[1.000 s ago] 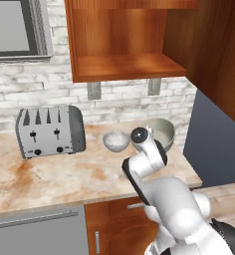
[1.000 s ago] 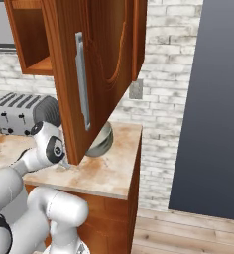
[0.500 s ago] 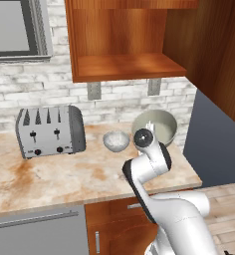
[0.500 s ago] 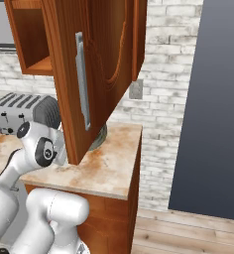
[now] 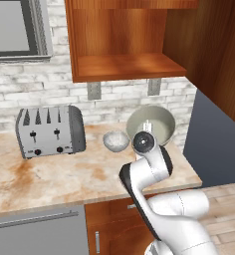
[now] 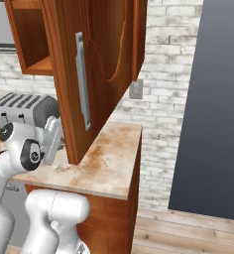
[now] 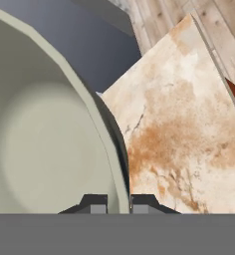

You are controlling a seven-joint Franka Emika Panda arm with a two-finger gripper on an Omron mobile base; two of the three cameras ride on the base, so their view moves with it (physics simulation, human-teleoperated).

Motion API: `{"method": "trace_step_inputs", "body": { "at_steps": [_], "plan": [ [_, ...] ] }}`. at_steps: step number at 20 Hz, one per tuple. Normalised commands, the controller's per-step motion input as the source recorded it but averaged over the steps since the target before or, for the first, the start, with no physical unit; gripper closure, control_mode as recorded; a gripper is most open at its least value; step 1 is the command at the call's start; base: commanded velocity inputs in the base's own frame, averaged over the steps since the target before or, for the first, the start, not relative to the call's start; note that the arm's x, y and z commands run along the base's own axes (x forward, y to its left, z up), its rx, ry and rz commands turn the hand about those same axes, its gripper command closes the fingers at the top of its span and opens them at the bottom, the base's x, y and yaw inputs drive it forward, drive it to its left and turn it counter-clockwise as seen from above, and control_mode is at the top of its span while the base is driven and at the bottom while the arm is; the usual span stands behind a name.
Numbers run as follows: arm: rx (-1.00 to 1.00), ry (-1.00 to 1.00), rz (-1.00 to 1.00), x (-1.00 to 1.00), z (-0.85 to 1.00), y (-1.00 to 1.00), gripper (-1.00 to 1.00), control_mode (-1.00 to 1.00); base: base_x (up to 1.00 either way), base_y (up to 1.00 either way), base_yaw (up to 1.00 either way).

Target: Pick up the bowls on the counter and stack them on top of one another in the open cabinet. Place the smaller bowl on top of the larger bowl.

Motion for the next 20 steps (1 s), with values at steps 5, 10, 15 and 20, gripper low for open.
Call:
{"method": "trace_step_inputs", "body": {
  "at_steps": [5, 10, 15, 20],
  "plan": [
    [0.06, -0.06, 0.01, -0.45, 0.42, 0.11, 1.0, -1.0, 0.0, 0.0, 0.0],
    [0.04, -0.08, 0.0, -0.44, 0.53, 0.05, 1.0, -1.0, 0.0, 0.0, 0.0],
    [0.04, -0.08, 0.0, -0.43, 0.47, 0.06, 1.0, -1.0, 0.0, 0.0, 0.0],
    [0.04, -0.1, 0.0, -0.2, 0.42, 0.08, 1.0, -1.0, 0.0, 0.0, 0.0]
  ]
}}
